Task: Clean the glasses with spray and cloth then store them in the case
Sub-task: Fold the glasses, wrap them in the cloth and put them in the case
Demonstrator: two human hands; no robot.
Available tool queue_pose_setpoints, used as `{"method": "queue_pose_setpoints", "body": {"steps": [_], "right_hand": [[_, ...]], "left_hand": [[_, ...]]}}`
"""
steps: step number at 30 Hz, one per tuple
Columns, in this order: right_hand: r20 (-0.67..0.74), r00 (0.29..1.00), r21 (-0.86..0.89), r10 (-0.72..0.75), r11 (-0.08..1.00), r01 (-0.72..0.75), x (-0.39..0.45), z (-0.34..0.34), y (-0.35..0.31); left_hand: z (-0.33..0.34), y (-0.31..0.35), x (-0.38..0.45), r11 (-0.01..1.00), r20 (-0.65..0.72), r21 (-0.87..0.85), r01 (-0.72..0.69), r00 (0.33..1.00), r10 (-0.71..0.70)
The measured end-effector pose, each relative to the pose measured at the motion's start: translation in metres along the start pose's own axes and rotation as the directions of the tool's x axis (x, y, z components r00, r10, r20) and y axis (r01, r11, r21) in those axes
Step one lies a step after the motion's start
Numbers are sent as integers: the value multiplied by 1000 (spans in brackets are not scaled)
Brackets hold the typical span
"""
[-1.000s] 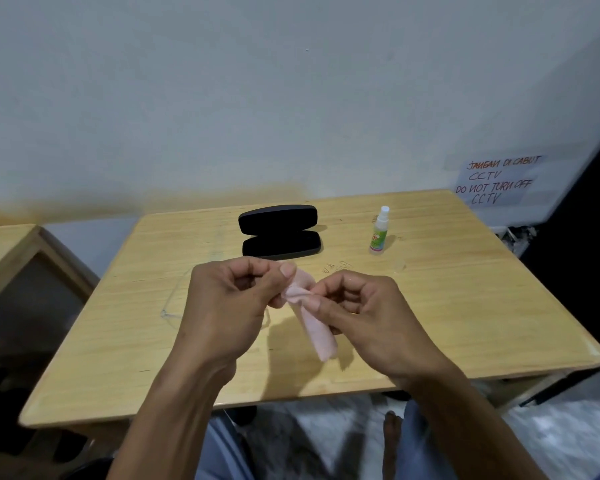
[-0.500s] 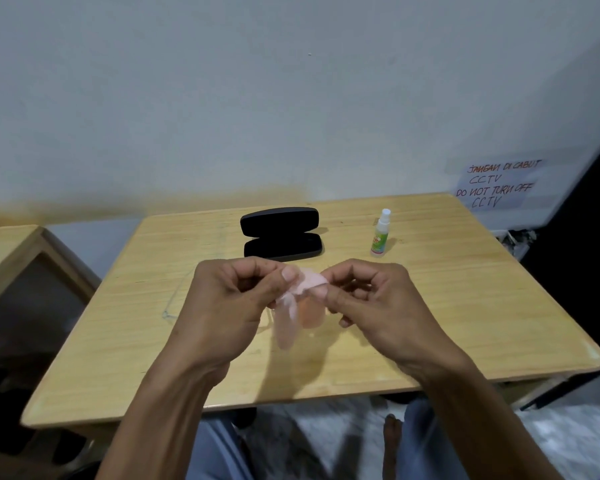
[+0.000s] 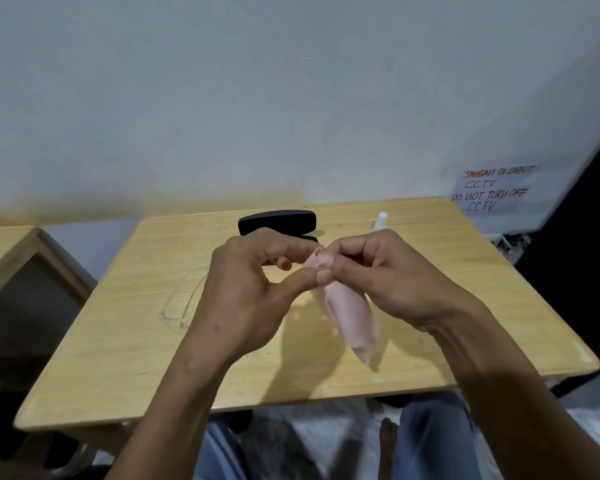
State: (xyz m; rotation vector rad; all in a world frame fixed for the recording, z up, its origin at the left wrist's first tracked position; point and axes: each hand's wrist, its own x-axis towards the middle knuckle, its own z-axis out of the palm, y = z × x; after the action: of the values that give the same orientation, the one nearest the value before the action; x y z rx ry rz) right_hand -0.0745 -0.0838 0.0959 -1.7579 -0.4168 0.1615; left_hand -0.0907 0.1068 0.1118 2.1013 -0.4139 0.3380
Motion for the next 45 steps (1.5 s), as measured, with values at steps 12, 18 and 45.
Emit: {"method": "queue_pose_setpoints", "body": {"steps": [12, 18, 45], "right_hand": [[-261, 953, -217, -152, 971, 95, -7, 18, 15], [-301, 930, -473, -209, 880, 45, -8, 8, 20], [-291, 956, 61, -26, 997, 45, -13, -1, 19]], "left_hand": [[-4, 3, 4, 999, -98, -18, 28, 995, -30], [-14, -3, 5, 994, -160, -81, 69, 984, -81], [-20, -26, 1, 948, -123, -262, 180, 968, -218]]}}
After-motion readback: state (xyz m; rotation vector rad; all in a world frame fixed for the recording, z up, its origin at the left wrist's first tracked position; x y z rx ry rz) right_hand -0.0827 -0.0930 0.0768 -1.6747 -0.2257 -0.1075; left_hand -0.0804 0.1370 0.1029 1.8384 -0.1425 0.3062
